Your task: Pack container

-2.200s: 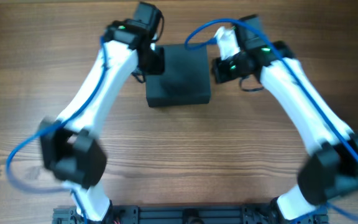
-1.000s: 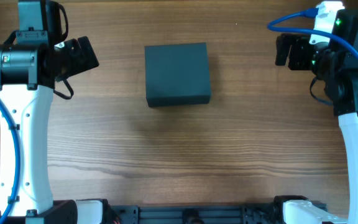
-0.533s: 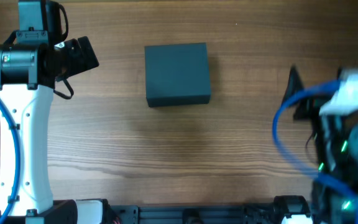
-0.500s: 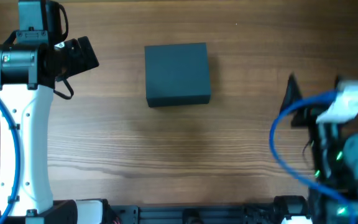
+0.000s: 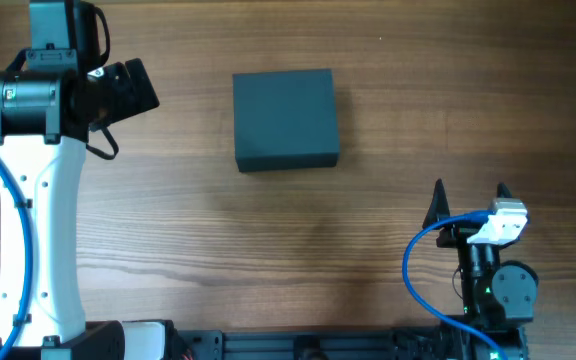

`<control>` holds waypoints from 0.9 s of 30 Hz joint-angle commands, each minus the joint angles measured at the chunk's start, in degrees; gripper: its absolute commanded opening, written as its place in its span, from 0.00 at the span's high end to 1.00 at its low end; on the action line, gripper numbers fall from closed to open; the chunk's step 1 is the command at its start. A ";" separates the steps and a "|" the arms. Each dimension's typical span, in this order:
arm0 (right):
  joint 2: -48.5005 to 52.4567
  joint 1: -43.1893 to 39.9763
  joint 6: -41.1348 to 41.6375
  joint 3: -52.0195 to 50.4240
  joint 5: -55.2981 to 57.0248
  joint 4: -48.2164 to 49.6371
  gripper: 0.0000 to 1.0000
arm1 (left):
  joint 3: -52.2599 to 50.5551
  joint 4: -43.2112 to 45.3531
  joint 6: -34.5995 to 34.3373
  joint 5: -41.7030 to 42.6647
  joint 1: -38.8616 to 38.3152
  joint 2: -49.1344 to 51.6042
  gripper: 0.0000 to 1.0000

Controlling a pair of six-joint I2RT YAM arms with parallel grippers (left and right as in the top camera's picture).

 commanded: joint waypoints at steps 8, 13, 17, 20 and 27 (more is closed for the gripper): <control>-2.10 -0.09 0.79 -3.19 2.08 1.16 0.00 | 0.15 0.07 0.31 -0.52 0.26 0.00 0.00; -2.10 -0.09 0.79 -3.19 2.08 1.14 0.00 | 0.15 0.07 0.31 -0.52 0.26 0.00 0.00; -2.10 -0.09 0.83 -3.19 2.08 1.14 0.00 | 0.15 0.07 0.31 -0.52 0.26 0.00 0.00; -2.10 -0.09 0.81 -3.19 2.05 1.14 0.00 | 0.15 0.07 0.31 -0.52 0.26 0.00 0.00; -2.10 -0.09 0.81 -3.19 2.08 1.11 0.00 | 0.15 0.07 0.31 -0.50 0.15 -0.87 0.00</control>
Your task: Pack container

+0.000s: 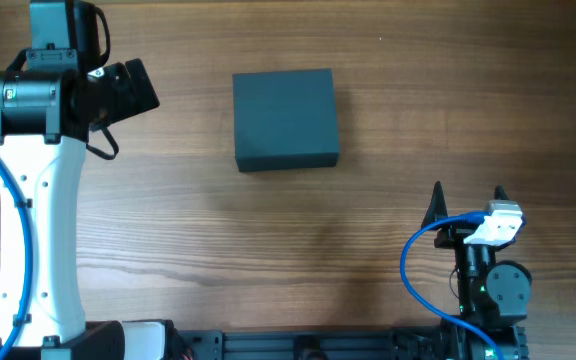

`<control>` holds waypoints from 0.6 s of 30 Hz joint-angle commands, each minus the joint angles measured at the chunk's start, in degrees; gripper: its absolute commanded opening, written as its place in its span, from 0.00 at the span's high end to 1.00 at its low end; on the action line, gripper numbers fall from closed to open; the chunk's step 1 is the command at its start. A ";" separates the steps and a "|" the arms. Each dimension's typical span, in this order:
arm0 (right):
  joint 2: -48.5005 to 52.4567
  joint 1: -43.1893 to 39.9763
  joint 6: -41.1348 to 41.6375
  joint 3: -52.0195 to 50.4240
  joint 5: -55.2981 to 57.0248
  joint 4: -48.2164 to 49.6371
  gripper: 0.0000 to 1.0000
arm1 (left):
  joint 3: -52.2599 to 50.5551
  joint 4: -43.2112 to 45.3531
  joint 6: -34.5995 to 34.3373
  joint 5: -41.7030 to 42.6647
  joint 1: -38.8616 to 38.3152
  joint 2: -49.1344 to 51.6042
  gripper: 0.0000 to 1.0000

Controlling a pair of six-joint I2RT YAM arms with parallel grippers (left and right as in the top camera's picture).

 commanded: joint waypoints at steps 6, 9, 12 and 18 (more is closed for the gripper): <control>-0.90 -0.09 0.81 -0.15 1.03 0.35 0.00 | -4.31 0.17 0.33 -0.57 -0.76 -13.35 0.00; -0.90 -0.09 0.81 -0.15 1.03 0.33 0.00 | -14.43 4.07 0.42 -2.93 -0.74 -24.30 0.00; -0.90 -0.09 0.79 -0.15 1.03 0.33 0.00 | -28.81 19.65 -2.62 -0.87 -0.76 -37.07 0.00; -0.90 -0.09 0.81 -0.15 1.03 0.35 0.00 | -63.28 55.45 -10.71 1.20 -0.74 -61.26 0.00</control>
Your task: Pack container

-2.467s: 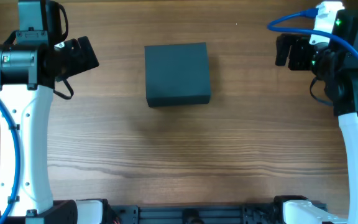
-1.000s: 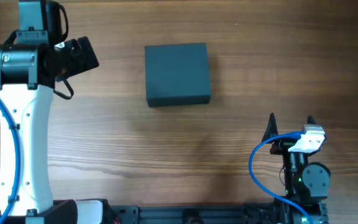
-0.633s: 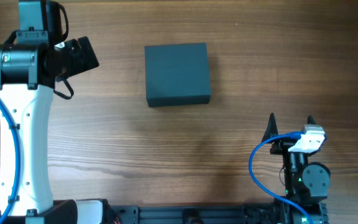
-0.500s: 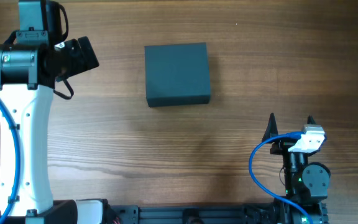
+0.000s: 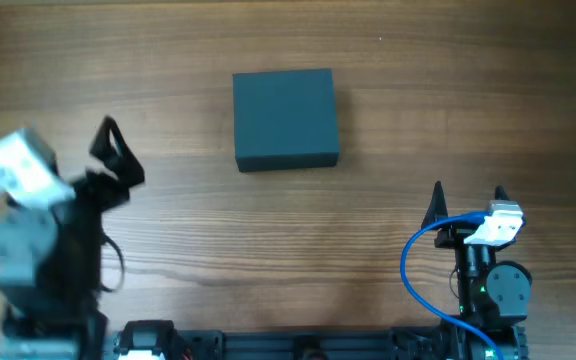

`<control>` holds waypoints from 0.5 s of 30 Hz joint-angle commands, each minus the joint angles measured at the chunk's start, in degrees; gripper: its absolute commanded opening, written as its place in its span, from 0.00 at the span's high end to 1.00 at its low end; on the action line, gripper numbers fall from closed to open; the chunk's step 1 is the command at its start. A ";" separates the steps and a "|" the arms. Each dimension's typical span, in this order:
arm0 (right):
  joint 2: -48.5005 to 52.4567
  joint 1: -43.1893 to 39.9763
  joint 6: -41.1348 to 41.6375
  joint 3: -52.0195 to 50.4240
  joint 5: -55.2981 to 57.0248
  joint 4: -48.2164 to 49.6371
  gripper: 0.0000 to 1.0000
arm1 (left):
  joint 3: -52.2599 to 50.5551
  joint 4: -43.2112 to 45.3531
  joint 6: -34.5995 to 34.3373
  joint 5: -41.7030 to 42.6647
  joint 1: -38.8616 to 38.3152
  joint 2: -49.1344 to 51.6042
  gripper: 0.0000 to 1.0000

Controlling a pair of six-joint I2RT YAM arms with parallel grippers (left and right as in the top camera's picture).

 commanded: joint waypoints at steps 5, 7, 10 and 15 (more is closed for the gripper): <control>-0.63 -0.09 0.81 -0.13 0.98 0.37 0.00 | -37.88 24.30 -5.03 1.38 -0.22 -21.57 0.00; -0.63 -0.09 0.81 -0.13 0.98 0.35 0.00 | -41.55 23.87 -5.03 1.36 -0.22 -23.82 0.00; -0.63 -0.09 0.79 -0.13 0.98 0.35 0.00 | -45.66 23.63 -4.79 1.07 -0.20 -26.25 0.00; -0.63 -0.09 0.79 -0.13 0.98 0.37 0.00 | -50.40 21.97 -4.79 0.94 -0.20 -30.88 0.00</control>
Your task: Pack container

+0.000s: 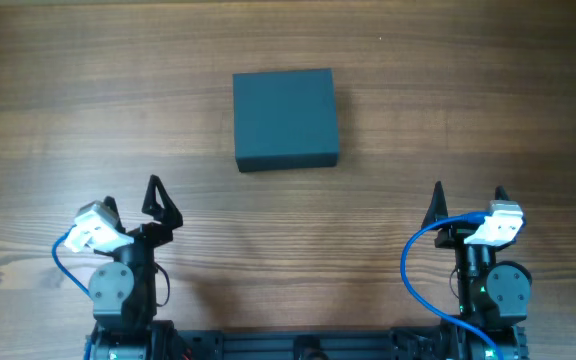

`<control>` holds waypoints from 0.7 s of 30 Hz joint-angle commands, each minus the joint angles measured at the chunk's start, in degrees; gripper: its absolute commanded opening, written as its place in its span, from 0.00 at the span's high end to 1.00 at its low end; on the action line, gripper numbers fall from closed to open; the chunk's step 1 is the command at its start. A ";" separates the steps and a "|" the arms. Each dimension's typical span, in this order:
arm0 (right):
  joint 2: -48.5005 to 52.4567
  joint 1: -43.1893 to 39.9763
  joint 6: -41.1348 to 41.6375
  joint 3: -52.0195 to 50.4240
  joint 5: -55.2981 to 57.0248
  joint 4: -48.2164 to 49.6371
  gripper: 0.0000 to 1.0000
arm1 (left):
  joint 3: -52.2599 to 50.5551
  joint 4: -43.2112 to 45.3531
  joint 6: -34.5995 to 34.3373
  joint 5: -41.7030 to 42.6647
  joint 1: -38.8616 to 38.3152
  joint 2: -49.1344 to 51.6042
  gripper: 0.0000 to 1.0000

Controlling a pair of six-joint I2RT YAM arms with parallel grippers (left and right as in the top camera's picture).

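A dark slate-blue box (285, 118) with its lid on lies flat on the wooden table, at the middle of the far half. My left gripper (131, 198) rests near the front edge at the left, folded back over its base, fingers spread with nothing between them. Near the front edge at the right, my right gripper (469, 190) stands open and empty, fingertips pointing away from me. Both grippers are well apart from the box. Only the overhead view is given.
The wooden table (288, 250) fills the view. Both arm bases and a black rail (298, 345) run along the front edge. Blue cables loop beside each wrist.
My left arm has moved from the left side at mid-table, where it showed blurred, to a folded pose at the front left. The box and the right arm have kept their places.
At first my left arm was stretched up along the left edge, its gripper at the far left beside the box's level. It stayed so, then stood lower at the left, and now rests folded at the front. The box and right gripper never shifted noticeably.
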 commanded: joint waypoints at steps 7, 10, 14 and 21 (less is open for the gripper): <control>-0.59 -0.09 0.81 -0.11 0.79 0.31 0.00 | -4.61 -4.35 0.15 -0.81 -0.20 -8.00 0.00; -0.59 -0.09 0.81 -0.11 0.79 0.31 0.00 | -4.61 -4.33 0.11 -0.98 -0.24 -8.02 0.00; -0.59 -0.09 0.81 -0.11 0.79 0.28 0.00 | -4.61 -3.91 0.09 -0.98 -0.48 -8.02 0.00; -0.59 -0.09 0.83 -0.11 0.79 0.31 0.00 | -4.61 -4.13 0.09 -0.96 -1.11 -7.98 0.00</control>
